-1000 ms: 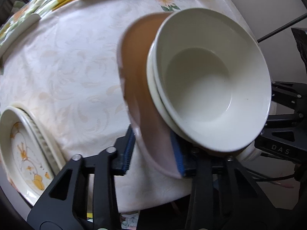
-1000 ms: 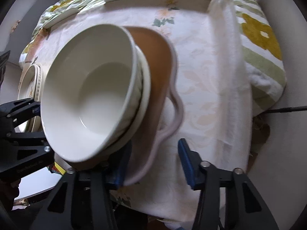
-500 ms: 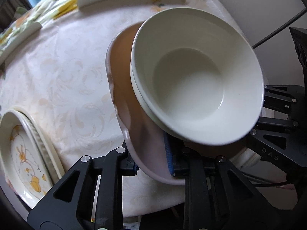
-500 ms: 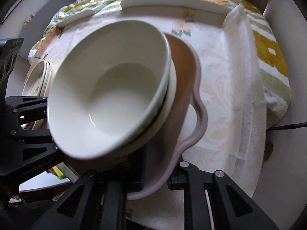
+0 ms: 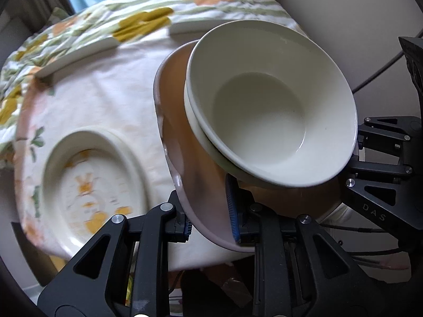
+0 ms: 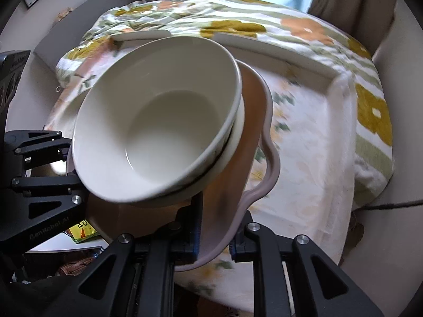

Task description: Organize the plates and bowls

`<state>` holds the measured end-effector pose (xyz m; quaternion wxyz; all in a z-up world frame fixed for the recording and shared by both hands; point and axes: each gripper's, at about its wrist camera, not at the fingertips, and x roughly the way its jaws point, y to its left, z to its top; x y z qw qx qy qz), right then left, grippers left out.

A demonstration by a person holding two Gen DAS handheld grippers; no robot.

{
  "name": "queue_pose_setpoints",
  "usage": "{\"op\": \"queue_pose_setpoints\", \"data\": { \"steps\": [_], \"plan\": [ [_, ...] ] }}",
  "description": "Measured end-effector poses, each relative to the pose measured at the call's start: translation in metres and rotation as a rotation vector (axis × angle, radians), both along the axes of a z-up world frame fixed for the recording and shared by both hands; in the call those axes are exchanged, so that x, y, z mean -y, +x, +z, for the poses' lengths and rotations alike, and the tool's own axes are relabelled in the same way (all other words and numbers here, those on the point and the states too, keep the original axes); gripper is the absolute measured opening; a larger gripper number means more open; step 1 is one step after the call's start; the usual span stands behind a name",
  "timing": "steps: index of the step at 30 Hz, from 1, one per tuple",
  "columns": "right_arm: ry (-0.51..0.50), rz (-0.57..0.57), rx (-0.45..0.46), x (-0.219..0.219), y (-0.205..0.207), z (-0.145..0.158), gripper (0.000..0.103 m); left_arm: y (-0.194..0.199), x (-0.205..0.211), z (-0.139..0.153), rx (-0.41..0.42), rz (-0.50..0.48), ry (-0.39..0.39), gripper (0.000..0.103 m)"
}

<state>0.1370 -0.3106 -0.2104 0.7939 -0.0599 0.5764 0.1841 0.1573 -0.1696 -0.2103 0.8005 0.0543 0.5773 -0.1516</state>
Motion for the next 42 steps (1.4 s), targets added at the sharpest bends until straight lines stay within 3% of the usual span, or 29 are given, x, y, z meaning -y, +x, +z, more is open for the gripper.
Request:
{"op": "queue_pose_setpoints", "data": {
  "steps": [8, 16, 22, 31, 42],
  "plan": [
    [0.018, -0.003, 0.013, -0.085, -0.005, 0.014, 0.015, -0.006, -0.093, 0.016, 0.011, 0.001, 0.021, 0.019],
    [0.034, -0.034, -0.025, -0.166, -0.001, -0.007, 0.015, 0.001, -0.176, -0.006, -0.030, -0.044, 0.042, 0.019],
    [0.025, -0.054, -0.042, -0.196, -0.001, -0.026, 0.015, 0.004, -0.201, -0.030, -0.039, -0.064, 0.035, 0.019],
    [0.010, -0.039, -0.016, -0.202, 0.000, -0.037, 0.015, 0.003, -0.208, -0.044, -0.039, -0.053, 0.009, 0.019],
    [0.029, -0.169, 0.000, -0.200, -0.004, -0.036, 0.015, -0.001, -0.216, -0.044, -0.002, 0.111, -0.028, 0.019]
  ]
}}
